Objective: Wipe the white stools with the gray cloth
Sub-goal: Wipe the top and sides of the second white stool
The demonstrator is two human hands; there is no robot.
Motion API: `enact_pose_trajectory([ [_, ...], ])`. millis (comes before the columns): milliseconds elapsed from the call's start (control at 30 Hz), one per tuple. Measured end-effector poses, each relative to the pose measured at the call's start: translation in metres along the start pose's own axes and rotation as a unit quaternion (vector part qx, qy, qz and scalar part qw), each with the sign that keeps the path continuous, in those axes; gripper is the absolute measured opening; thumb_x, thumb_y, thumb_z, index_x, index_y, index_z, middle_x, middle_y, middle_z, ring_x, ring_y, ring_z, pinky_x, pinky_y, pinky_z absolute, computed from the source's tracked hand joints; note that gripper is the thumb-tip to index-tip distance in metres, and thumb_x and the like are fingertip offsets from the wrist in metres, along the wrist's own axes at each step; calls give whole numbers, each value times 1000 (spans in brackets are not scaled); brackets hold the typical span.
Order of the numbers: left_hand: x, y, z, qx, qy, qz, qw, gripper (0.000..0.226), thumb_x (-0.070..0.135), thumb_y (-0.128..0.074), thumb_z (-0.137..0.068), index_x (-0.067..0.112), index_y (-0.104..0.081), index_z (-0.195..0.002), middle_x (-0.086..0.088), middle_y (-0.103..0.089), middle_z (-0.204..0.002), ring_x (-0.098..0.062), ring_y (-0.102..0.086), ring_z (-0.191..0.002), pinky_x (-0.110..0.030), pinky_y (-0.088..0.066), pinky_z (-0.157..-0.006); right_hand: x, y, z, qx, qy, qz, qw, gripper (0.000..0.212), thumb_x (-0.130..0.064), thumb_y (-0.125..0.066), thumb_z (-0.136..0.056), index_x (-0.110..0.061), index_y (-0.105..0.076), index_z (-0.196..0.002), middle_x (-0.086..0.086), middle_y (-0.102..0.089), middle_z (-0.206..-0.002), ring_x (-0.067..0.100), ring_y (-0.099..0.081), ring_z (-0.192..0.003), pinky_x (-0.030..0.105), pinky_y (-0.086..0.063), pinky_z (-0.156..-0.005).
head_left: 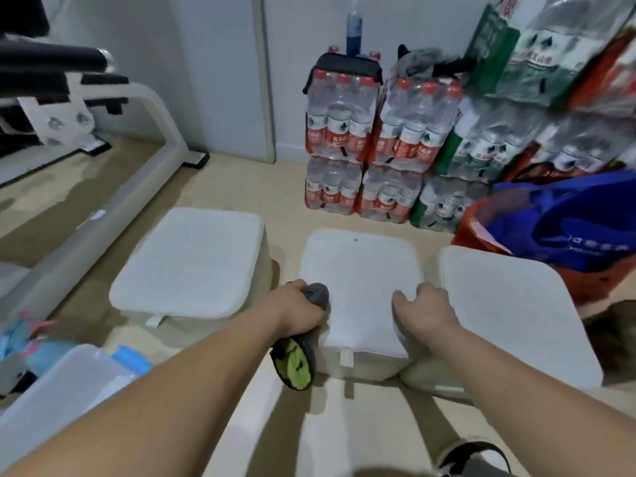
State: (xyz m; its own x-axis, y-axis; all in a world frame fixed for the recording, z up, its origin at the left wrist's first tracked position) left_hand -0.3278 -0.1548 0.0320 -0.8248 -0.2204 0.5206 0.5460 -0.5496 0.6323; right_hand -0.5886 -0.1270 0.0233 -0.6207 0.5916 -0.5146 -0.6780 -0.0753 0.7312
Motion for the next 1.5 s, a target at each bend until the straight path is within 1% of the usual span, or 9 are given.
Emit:
enact_pose_trajectory([
  [200,-19,-4,-3,65,44,158,984,24,27,-67,-75,17,-63,-96,0,-70,-91,-19,-65,-81,-32,-55,-75,25,-9,-15,-13,-119,-163,979,60,-44,-45,-107,-1,-47,-148,18,-56,-144,36,-55,-120,34,-39,-98],
  [367,-18,-7,15,57,67,251,964,16,16,-64,-77,13,-60,-92,-8,-67,-82,-21,-68,-66,-32,-59,-63,25,-27,-8,-67,-147,-245,956,73,-34,-52,-65,-8,-56,-133,5,-65,-107,32,-62,-90,35,-52,-84],
  [533,-42,-15,53,27,79,247,965,12,16,-65,-67,21,-60,-76,-7,-66,-77,-26,-64,-68,-45,-63,-74,35,-43,22,-118,-145,-238,953,80,-42,-62,-68,-11,-49,-141,10,-67,-120,38,-69,-102,51,-60,-95],
  [733,-64,-24,121,-21,112,225,968,7,-2,-65,-83,3,-68,-87,-5,-69,-64,-16,-66,-50,-22,-54,-50,53,-42,63,-100,-103,-77,987,81,-64,-33,-104,-6,-36,-160,18,-50,-156,40,-52,-137,44,-43,-112],
  [967,-21,44,134,274,-69,-161,946,53,46,-72,-81,26,-55,-127,-5,-37,-144,-35,-59,-108,-39,-51,-79,74,-37,64,29,-27,-96,995,40,-42,-35,-111,-13,-45,-86,11,-58,-89,23,-50,-73,37,-36,-64],
  [1100,-23,-43,111,53,-134,-211,967,95,73,-62,-87,33,-25,-165,-4,-24,-165,-32,-38,-146,-38,-39,-115,69,-40,60,70,-6,-121,990,24,-35,-42,-107,-15,-47,-95,14,-62,-102,34,-59,-86,40,-43,-70],
  [1267,-18,-49,103,184,-169,-386,888,77,69,-47,-90,42,-30,-160,-12,-27,-167,-39,-37,-140,-54,-43,-102,65,-45,57,117,14,-132,984,12,-28,-43,-105,-17,-45,-107,14,-57,-113,39,-58,-95,42,-47,-73],
  [1400,-24,-97,99,161,-120,-285,937,80,67,-33,-97,35,-13,-167,-17,-10,-172,-41,-21,-149,-59,-28,-115,74,-54,49,119,5,-129,984,8,-33,-38,-106,-25,-42,-105,10,-54,-112,40,-57,-94,40,-43,-74],
  [1500,-11,-86,92,224,-198,-280,912,64,58,-44,-97,28,-48,-153,-20,-44,-153,-43,-47,-126,-55,-43,-97,74,-56,45,111,12,-122,986,12,-35,-33,-107,-27,-41,-103,8,-55,-111,37,-57,-93,40,-43,-73],
])
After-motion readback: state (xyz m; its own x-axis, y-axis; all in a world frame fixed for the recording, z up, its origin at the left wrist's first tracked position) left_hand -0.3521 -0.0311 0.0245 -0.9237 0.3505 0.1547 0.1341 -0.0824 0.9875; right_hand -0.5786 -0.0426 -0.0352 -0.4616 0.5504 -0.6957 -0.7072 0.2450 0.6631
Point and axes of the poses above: each hand's wrist, its own z-axis away from the middle knuckle, its own y-axis out of the back of the hand, x = y × z, the point moved 10 cm from there along -z, towards the middle knuckle
